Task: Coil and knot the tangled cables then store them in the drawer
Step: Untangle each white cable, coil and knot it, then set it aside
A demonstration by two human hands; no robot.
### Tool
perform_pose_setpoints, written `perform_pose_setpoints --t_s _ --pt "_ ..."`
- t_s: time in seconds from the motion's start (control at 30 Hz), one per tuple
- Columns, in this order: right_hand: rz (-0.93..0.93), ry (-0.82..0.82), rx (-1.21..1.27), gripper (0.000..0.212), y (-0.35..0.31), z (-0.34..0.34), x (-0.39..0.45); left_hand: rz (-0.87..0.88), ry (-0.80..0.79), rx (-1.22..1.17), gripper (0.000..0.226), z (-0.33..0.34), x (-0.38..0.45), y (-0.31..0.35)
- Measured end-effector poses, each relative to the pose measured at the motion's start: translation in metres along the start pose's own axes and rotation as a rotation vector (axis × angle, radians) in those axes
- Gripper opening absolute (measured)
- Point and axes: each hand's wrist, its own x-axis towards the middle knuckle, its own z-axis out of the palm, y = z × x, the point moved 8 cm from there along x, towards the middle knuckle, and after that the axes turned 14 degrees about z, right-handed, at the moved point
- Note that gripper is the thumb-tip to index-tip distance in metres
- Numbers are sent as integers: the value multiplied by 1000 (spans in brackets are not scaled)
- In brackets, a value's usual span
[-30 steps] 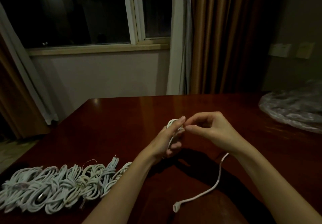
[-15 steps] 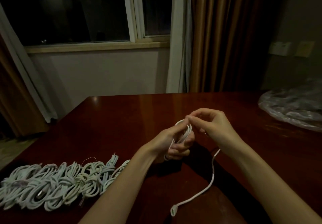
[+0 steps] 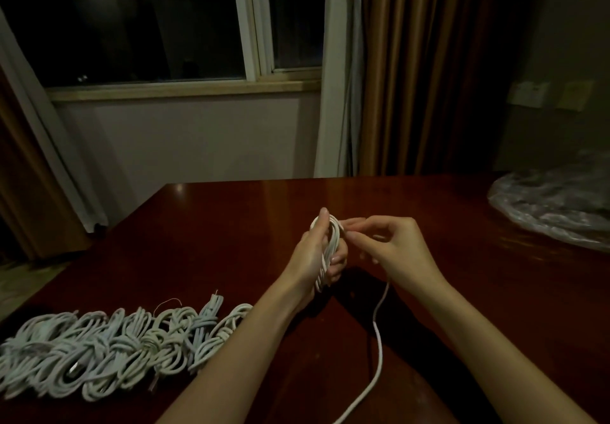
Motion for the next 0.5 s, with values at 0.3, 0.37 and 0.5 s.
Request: perform_pose_setpoints --t_s 0.3,0.37,0.5 --pt "39 -110 -74 12 6 23 -1 118 402 53 54 -44 1 13" --pt "42 -126 -105 9 9 28 -2 133 418 32 54 -45 1 14" --pt "77 -124 -96 10 10 24 -1 152 315 -21 52 -27 0 19"
